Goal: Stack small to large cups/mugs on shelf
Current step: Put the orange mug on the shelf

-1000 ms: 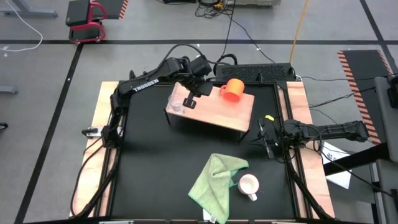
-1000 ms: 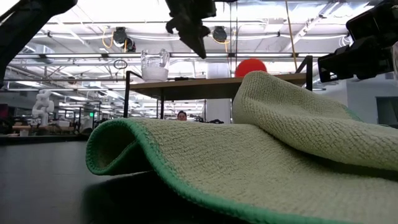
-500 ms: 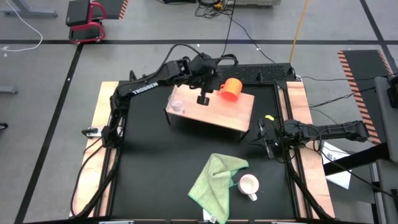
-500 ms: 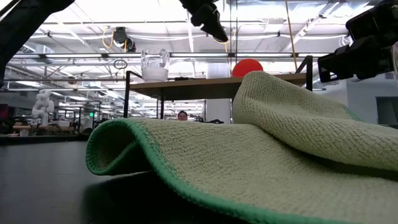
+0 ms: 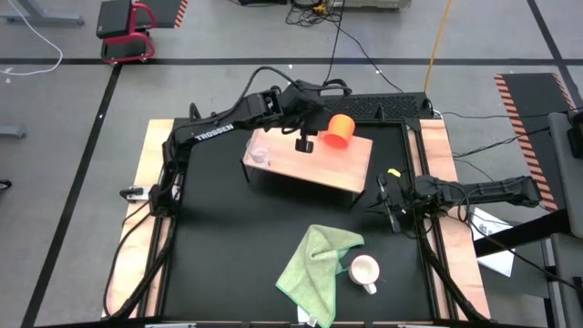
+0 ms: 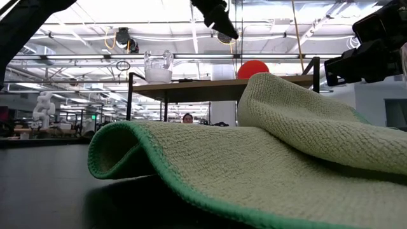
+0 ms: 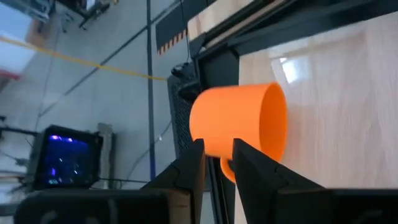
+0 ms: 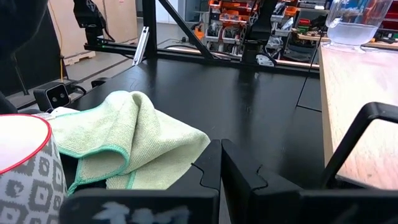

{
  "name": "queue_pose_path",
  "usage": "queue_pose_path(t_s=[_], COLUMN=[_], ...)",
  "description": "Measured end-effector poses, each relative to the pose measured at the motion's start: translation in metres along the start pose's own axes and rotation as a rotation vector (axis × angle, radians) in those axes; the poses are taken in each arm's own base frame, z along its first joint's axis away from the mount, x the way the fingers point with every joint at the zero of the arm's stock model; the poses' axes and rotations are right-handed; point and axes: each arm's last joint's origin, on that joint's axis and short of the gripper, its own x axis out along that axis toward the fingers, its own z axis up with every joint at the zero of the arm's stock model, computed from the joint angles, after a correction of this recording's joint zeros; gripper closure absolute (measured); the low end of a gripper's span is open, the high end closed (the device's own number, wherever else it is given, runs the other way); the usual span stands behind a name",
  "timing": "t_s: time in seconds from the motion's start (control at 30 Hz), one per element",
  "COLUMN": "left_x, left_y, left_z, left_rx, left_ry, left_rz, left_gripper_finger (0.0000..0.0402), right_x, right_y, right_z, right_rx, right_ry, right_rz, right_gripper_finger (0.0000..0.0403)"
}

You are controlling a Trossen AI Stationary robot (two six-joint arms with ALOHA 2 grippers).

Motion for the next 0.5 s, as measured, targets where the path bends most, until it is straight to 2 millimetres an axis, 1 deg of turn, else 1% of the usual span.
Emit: queue_pose_path(t_s=[0.1, 0.2, 0.4, 0.5], left_x=[-0.001, -0.002, -0.001, 0.002], left_y=[-0.005, -0.007, -0.001, 0.004], left_z=[0.009, 0.013, 0.006, 0.000], left_rx=[0.027, 0.036, 0.019, -0.017], left_ry=[-0.037, -0.053, -0.070, -0.103], left_rz=[0.012, 0.010, -0.013, -0.058], left_gripper_finger=[0.0316, 0.0316, 0.0315, 0.0315], right_x=[0.000, 0.000, 0.000, 0.000], right_y=[0.000, 0.000, 0.000, 0.000], right_z=[0.000, 0.000, 0.000, 0.000], right_rx=[0.010, 0.010, 0.011, 0.011], right_ry=[0.000, 0.000, 0.000, 0.000], right_rz=[0.000, 0.000, 0.000, 0.000], right_gripper_finger=[0.0403, 0.0403, 0.0403, 0.0403])
